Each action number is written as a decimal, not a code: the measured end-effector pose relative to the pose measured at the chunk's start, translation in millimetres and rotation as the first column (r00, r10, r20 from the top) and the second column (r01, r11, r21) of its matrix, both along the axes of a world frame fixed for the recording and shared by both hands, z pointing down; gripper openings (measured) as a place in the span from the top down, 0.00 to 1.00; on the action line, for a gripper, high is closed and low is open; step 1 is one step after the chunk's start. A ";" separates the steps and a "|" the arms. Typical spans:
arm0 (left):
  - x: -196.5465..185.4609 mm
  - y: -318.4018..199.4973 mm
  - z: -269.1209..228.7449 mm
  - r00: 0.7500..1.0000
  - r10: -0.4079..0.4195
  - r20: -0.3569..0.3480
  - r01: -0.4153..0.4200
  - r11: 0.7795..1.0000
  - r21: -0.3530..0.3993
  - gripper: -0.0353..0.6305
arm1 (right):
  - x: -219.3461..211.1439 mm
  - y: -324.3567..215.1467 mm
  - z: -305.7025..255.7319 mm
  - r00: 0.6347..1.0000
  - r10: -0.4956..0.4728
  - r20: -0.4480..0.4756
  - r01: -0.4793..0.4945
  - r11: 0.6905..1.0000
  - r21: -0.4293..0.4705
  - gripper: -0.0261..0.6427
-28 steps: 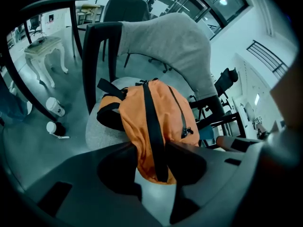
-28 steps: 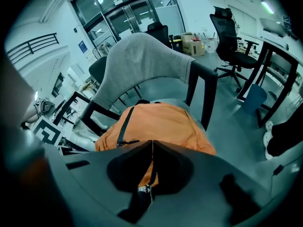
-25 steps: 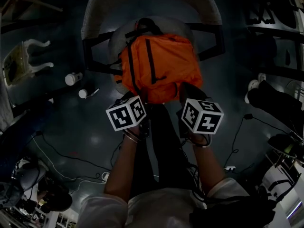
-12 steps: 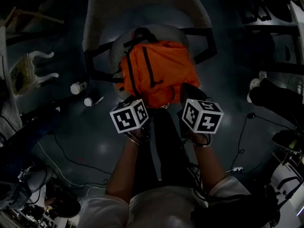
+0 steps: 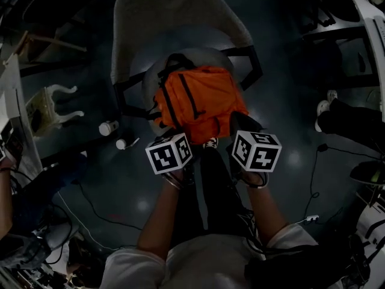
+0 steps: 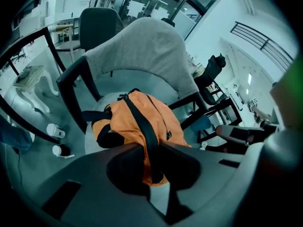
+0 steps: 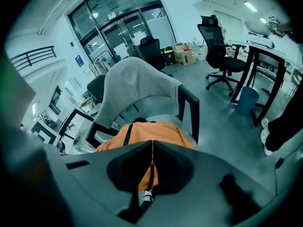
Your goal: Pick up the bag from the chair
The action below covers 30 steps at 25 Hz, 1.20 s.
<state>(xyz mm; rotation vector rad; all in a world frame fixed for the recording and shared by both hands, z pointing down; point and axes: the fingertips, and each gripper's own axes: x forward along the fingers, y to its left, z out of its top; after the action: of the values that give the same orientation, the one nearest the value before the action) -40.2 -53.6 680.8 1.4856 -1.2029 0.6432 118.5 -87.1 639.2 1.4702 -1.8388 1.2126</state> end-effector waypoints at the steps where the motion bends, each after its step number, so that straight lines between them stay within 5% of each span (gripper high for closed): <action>1: 1.8 -2.2 -4.8 1.000 0.008 0.002 -0.008 1.000 0.009 0.85 | 1.5 -0.3 -3.4 1.000 0.005 0.002 -0.005 1.000 0.004 0.91; 16: 30.1 -39.9 -84.9 0.990 0.138 -0.023 -0.134 0.980 0.145 0.89 | 18.6 -7.6 -57.7 0.998 0.059 0.022 -0.061 0.996 0.070 0.91; 30: 11.7 -39.2 -162.6 0.962 0.267 0.065 -0.275 0.939 0.209 0.91 | 3.7 -13.1 -130.4 0.998 0.057 0.027 -0.061 0.985 0.161 0.91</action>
<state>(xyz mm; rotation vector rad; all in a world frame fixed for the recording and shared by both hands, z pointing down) -28.5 -92.8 518.2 1.8518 -1.1321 0.7433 122.2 -100.2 508.9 1.6150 -1.9609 1.1339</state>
